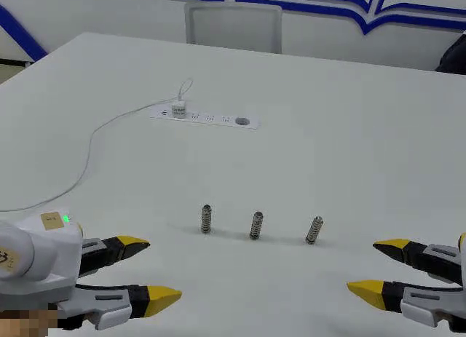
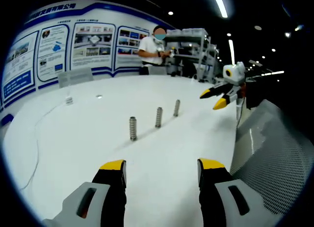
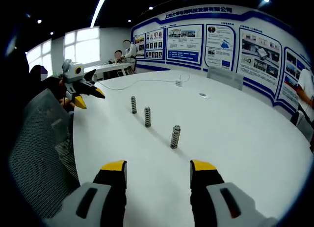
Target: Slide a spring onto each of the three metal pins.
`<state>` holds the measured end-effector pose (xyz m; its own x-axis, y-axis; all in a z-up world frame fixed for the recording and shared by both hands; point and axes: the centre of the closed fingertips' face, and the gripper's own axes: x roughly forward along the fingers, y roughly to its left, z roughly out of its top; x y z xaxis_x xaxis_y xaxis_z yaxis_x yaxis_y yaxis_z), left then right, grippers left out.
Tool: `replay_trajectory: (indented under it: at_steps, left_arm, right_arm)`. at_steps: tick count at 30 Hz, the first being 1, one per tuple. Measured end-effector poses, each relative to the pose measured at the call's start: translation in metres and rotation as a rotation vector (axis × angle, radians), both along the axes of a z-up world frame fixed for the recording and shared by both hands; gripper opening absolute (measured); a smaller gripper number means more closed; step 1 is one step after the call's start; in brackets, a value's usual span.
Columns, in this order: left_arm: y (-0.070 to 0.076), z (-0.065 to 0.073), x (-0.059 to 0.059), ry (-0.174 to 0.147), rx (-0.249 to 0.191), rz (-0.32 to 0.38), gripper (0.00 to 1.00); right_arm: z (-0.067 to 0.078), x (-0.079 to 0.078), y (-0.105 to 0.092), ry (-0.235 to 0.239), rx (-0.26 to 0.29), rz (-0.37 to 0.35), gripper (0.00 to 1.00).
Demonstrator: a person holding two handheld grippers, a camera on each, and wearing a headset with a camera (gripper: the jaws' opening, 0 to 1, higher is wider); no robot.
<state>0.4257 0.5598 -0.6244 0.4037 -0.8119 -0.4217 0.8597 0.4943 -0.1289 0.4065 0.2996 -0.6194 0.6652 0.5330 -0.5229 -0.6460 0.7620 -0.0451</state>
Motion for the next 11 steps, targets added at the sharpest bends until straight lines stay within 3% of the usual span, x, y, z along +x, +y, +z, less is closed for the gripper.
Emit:
replay_trajectory:
  at_steps: [11]
  left_arm:
    - [0.0002, -0.0001, 0.0009, 0.003, -0.004, 0.006, 0.61]
  right_arm:
    - [-0.0008, 0.0000, -0.0007, 0.008, 0.008, -0.016, 0.53]
